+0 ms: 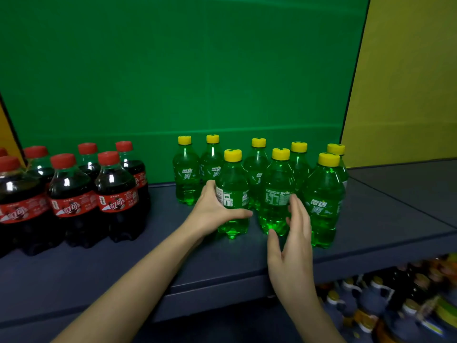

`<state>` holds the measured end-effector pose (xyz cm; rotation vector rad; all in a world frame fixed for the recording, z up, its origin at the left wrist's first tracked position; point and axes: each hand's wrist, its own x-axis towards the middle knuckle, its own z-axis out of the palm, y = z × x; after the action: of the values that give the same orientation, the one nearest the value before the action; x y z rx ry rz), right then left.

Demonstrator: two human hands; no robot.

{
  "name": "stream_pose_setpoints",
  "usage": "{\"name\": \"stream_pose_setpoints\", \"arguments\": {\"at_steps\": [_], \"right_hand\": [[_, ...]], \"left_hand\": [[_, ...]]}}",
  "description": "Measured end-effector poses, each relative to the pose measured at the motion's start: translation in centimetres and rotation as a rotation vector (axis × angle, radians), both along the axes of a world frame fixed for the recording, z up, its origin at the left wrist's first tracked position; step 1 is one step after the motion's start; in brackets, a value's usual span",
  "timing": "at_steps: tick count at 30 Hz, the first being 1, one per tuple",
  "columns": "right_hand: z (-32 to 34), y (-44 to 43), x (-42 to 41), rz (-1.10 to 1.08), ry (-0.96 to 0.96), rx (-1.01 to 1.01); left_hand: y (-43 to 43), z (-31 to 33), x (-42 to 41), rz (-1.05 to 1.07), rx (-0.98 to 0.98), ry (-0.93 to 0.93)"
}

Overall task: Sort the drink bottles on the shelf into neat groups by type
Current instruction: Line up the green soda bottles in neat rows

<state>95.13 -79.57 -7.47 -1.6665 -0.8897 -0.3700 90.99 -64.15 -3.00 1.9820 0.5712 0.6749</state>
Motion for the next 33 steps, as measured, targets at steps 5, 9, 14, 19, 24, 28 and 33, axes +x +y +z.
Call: {"name": "stream_pose_setpoints", "arguments": {"at_steps": [5, 9, 14, 19, 24, 28, 33], "right_hand": [[-0.1, 0.2, 0.5, 0.012, 0.080, -0.032], [0.2, 0.6, 1.3, 0.053, 0.147, -0.150], [0.4, 1.0, 1.0, 0.050, 0.124, -0.147], [0.7, 1.5, 1.3, 0.112, 0.105, -0.153], [1.6, 2.9, 3.8, 0.204, 0.146, -0.213], [1.7, 3.8, 5.0, 0.269, 0.167, -0.270], [2.1, 5.3, 4.6, 0.205, 0.015, -0.375]], "left_hand": [[1.1, -0.3, -1.6, -0.073, -0.029, -0.036], [1.8, -0.1, -2.8, -0.156, -0.056, -0.071], [1.5, -0.2, -3.3, -0.044, -0.011, -0.125], [2.4, -0.3, -4.1, -0.045, -0.029, -0.147], [2.8, 0.0, -5.2, -0.096, -0.017, -0.138], [2.3, -0.2, -5.4, -0.107, 0.020, -0.151], [2.1, -0.5, -5.2, -0.004, 0.093, -0.155]]}}
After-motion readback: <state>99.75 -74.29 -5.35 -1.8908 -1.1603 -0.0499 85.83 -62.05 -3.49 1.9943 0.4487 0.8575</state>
